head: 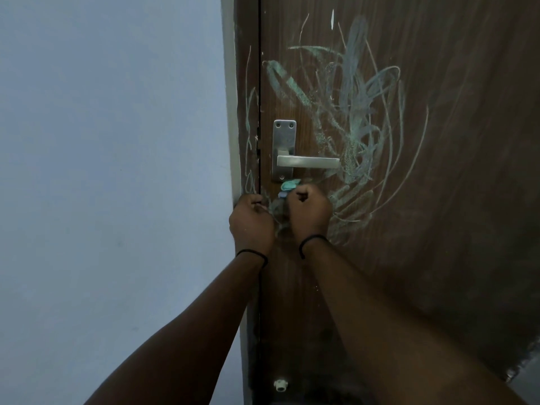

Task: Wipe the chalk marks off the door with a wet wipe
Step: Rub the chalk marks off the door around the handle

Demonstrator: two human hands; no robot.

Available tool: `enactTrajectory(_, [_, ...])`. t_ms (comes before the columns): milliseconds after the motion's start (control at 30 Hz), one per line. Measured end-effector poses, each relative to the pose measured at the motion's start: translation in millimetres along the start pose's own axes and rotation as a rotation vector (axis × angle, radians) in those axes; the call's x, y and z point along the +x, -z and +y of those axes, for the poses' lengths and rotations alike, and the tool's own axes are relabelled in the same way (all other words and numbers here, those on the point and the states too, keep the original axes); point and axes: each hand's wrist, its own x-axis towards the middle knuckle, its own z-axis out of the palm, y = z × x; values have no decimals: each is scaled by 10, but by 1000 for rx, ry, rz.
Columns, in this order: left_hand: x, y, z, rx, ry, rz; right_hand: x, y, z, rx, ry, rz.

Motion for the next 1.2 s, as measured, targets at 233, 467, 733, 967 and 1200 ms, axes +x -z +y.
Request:
enactTrajectory(233, [29,-43,-8,-49,16,-15,208,-62,-271,186,-146,161])
enactTrajectory(467, [16,-98,42,-22,28,-18,104,-72,-116,241,-379,-18])
enactTrajectory(733, [-30,-106,127,-74,118,55,160,-40,-464,922,-1015,-402])
enactTrajectory(967, [18,-112,192,-71,81,94,178,20,-453,1000,-1032,-547])
enactTrajectory(1200, [97,-93,252,-125,19,23,316,97,-382,841,-874,15])
